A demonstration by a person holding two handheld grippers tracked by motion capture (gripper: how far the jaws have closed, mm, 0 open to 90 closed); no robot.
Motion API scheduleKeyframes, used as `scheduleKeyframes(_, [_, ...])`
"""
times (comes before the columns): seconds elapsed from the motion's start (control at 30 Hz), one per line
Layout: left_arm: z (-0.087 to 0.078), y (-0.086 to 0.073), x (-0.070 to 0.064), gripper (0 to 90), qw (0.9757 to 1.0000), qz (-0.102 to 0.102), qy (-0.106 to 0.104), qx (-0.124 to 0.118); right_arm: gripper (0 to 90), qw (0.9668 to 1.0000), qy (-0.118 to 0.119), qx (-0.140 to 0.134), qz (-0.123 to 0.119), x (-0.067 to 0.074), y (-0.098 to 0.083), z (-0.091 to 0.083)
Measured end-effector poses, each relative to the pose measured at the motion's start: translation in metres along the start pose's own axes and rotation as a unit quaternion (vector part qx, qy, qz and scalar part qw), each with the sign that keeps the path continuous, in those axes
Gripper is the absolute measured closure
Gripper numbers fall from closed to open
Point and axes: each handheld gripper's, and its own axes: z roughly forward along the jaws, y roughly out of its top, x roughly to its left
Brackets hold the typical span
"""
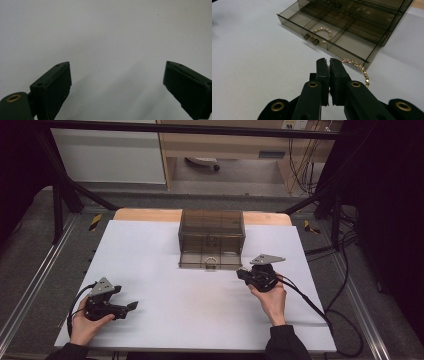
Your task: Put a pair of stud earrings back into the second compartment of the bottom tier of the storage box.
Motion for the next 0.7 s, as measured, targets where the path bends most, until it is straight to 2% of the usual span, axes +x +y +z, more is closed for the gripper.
scheduleKeyframes(0.7, [0.000,0.000,0.000,7.9,1.0000,-0.001,-0.002,-0.001,86.7,1.0000,0.002,-0.004,-0.009,0.010,0.032,0.038])
